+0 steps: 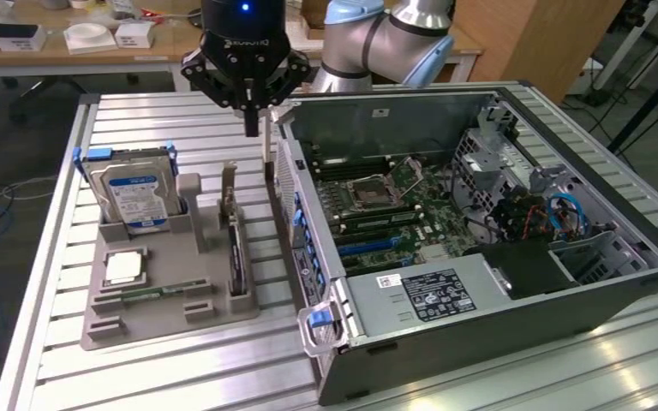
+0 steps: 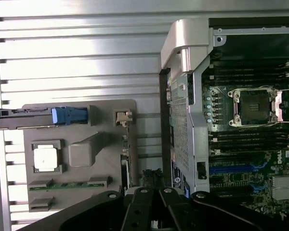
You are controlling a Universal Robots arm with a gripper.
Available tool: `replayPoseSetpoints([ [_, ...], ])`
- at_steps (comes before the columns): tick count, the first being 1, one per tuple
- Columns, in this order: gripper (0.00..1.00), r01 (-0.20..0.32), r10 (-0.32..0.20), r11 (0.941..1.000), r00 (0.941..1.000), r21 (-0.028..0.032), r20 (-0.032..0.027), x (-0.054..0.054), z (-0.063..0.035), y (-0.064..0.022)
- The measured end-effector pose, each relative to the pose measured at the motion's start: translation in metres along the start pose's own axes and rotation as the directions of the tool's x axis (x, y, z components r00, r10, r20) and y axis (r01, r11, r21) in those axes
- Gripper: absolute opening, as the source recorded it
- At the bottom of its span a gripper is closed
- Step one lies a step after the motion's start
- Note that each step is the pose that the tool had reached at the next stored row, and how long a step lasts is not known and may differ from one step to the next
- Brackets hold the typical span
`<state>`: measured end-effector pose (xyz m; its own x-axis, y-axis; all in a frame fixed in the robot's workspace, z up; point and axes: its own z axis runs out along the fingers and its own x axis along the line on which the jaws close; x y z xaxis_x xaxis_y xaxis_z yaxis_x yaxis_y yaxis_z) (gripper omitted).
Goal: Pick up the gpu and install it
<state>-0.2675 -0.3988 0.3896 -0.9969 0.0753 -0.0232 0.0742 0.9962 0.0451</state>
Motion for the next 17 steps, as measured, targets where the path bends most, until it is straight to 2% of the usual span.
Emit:
replayPoseSetpoints([
  [10, 0.11, 0.0, 0.0, 1.0, 1.0, 0.0, 0.0, 0.016, -0.0002, -0.0012],
  [17, 0.11, 0.0, 0.0, 1.0, 1.0, 0.0, 0.0, 0.016, -0.0002, -0.0012],
])
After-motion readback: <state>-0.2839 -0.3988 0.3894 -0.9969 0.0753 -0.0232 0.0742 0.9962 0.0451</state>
